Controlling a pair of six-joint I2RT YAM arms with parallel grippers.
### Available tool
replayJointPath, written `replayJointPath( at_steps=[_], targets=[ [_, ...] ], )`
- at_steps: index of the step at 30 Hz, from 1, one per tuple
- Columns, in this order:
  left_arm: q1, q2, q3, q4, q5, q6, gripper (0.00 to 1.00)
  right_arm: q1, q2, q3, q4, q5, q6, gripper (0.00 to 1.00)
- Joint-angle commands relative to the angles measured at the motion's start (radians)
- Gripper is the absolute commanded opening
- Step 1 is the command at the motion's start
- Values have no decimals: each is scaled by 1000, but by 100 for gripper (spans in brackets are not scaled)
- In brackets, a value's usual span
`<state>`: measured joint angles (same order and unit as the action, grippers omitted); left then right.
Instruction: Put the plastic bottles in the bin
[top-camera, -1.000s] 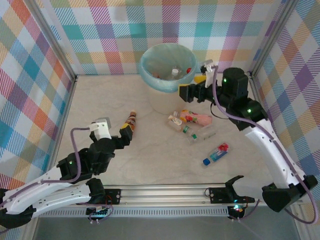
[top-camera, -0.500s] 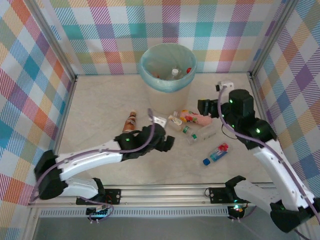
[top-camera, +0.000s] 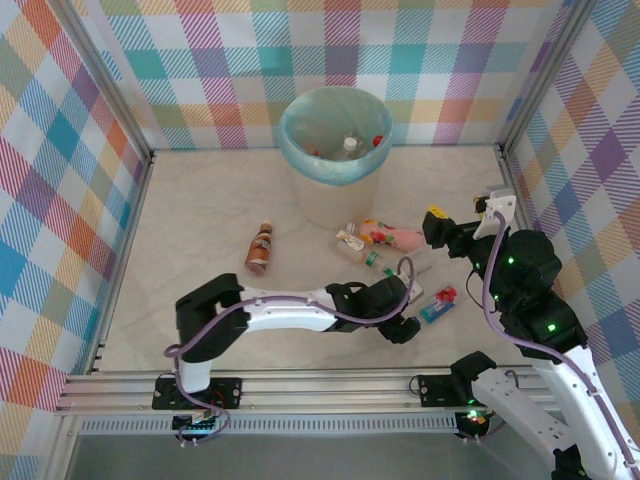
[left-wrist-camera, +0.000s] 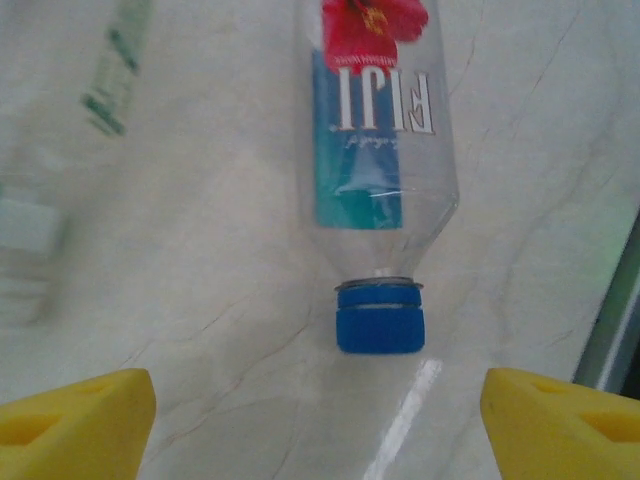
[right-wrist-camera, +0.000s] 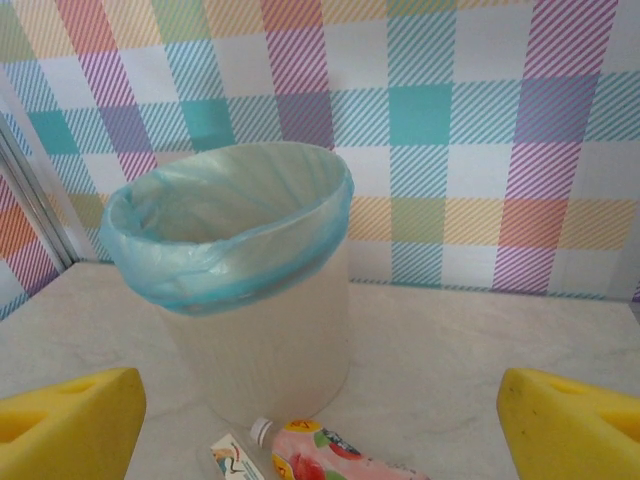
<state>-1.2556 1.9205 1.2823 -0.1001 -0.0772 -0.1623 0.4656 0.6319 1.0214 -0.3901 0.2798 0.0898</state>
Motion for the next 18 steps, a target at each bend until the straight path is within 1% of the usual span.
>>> replayJointPath(
  at_steps=[1,3,6,14,18],
  targets=[
    [-10,64,65,37,34,23,82,-2,-9,-13,67,-11,5,91],
    [-10,91,89,35,22,24,81,-1,-4,-19,65,-29,23,91],
    [-9,117,112,39,36,35,77,-1,7,-25,62,-57,39,91],
    [-9,195,174,28,88,42,64,-2,17,-36,82,-64,42,91],
    [-10,210,187,18,93,46,61,-2,18,-37,83,-61,31,92]
  ],
)
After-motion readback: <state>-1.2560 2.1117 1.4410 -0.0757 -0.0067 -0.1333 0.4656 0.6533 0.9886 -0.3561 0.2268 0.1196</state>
